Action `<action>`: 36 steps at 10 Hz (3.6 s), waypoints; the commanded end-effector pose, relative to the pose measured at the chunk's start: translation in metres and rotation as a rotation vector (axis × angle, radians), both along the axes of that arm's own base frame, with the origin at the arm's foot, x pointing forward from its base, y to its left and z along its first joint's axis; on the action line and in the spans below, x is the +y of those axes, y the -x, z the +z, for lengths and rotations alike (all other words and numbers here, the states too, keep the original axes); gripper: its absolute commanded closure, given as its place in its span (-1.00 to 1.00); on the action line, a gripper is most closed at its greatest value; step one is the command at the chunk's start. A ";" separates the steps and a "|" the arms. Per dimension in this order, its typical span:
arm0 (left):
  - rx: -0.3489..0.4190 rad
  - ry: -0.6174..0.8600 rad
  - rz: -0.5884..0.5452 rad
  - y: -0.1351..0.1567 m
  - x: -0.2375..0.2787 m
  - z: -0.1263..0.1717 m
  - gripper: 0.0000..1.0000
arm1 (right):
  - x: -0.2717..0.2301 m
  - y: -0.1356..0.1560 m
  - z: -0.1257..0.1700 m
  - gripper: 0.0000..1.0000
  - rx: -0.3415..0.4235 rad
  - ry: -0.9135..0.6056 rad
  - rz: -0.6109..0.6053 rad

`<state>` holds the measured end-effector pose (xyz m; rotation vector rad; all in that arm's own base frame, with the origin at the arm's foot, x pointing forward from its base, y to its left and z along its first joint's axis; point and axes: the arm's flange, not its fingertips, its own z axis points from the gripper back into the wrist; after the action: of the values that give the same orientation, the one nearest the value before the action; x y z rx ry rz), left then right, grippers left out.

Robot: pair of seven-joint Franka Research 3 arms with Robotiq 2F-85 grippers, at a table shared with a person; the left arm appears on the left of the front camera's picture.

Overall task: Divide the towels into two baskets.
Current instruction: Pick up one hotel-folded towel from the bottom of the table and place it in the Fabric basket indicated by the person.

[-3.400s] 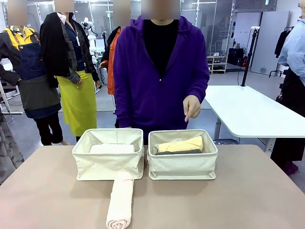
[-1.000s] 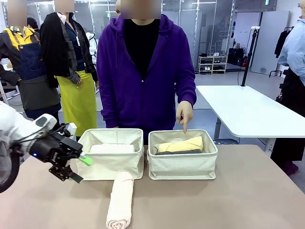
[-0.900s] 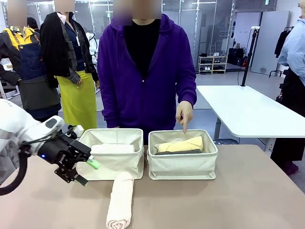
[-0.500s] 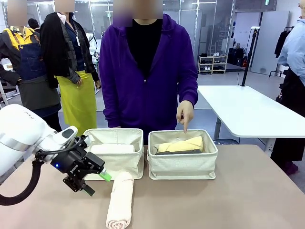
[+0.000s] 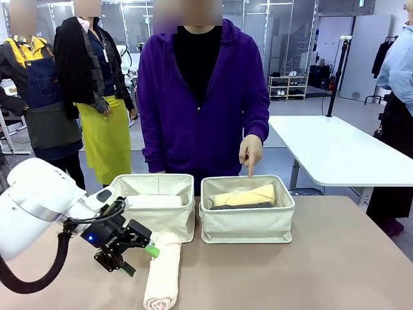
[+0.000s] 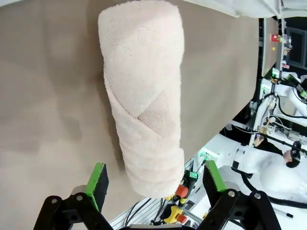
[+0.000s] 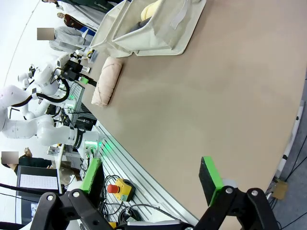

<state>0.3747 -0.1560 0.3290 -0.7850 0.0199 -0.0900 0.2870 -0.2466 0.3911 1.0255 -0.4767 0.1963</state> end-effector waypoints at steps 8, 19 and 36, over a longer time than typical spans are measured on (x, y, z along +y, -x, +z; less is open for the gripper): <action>-0.031 -0.032 0.037 0.007 -0.045 -0.027 -1.00 | 0.000 0.003 0.002 -1.00 -0.011 -0.009 0.003; -0.059 -0.084 0.075 0.003 -0.061 -0.032 0.41 | 0.000 0.003 0.002 -1.00 -0.011 -0.009 0.003; -0.712 -0.211 -0.796 0.060 -0.072 0.123 0.87 | 0.000 0.003 0.002 -1.00 -0.011 -0.009 0.003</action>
<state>0.3138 -0.2210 0.4599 -0.4511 -0.3499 -1.1094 0.2868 -0.2468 0.3912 1.0252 -0.4771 0.1958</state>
